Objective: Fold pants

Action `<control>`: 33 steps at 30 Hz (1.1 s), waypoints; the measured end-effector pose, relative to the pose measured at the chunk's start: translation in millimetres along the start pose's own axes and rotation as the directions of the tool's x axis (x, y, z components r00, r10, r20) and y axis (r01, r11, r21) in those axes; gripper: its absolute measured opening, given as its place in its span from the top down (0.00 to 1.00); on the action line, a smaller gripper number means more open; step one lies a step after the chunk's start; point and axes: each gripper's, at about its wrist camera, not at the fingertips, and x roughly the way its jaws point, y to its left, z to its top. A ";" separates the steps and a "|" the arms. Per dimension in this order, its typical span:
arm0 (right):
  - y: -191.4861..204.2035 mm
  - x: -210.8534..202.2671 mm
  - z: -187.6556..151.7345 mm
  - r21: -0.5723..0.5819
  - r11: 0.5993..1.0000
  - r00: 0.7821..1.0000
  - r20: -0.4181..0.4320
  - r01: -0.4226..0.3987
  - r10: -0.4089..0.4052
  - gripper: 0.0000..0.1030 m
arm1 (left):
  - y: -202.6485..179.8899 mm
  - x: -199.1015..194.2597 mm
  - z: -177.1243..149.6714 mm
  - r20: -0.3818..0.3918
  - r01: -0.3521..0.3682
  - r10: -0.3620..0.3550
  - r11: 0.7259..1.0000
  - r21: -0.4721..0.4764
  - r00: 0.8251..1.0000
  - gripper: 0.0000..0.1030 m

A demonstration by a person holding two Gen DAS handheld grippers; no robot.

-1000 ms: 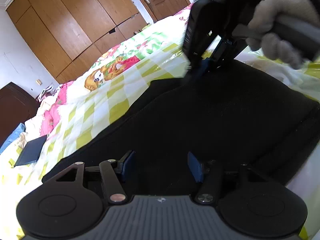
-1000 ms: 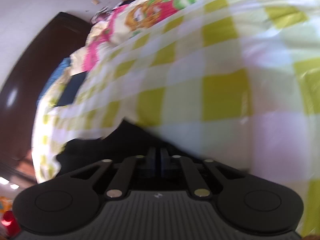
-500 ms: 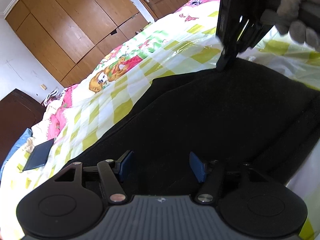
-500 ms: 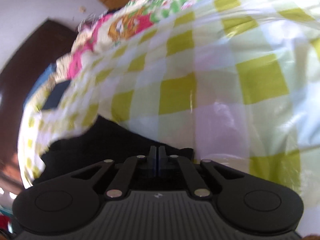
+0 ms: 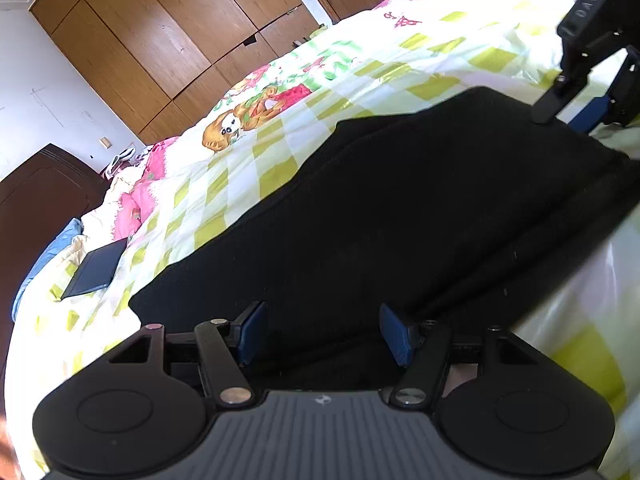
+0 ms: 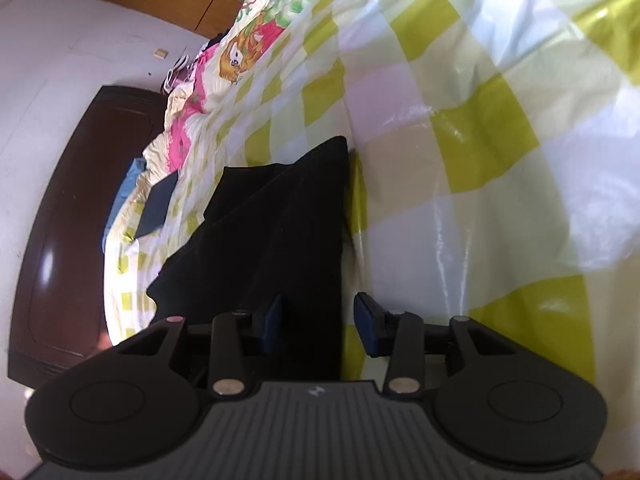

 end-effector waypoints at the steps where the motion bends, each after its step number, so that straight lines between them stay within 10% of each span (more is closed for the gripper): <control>1: 0.9 1.1 1.9 0.010 1.000 1.000 -0.001 -0.012 0.012 0.59 | 0.4 -3.5 -1.6 0.004 -0.002 0.002 1.000 0.001 1.000 0.27; 5: 12.9 9.0 7.6 -0.039 0.999 0.999 -0.018 -0.030 0.029 0.45 | 7.9 -15.4 -5.4 0.023 -0.016 0.016 1.000 -0.024 1.000 0.27; 21: 12.3 26.4 0.9 -0.052 0.998 0.999 0.008 -0.047 0.047 0.49 | 43.3 35.3 11.7 0.023 -0.018 0.023 0.984 -0.178 0.999 0.27; 25: 21.0 35.6 -2.8 -0.070 0.995 0.997 0.024 -0.076 0.078 0.26 | 33.5 47.9 8.5 -0.005 -0.034 0.034 0.987 -0.159 0.999 0.28; 27: 26.4 39.5 -5.2 -0.094 0.994 0.998 0.031 -0.055 0.059 0.34 | 31.8 49.3 10.1 -0.015 -0.041 0.039 0.985 -0.168 0.999 0.28; 29: 32.1 38.6 -4.8 -0.129 0.991 0.999 0.034 0.018 -0.014 0.64 | 30.5 50.2 11.2 -0.026 -0.046 0.043 0.985 -0.166 0.999 0.28; 33: 20.1 26.4 -0.4 -0.073 0.997 0.999 0.038 -0.023 0.025 0.79 | 23.1 48.2 17.0 -0.043 -0.051 0.046 0.989 -0.142 0.998 0.29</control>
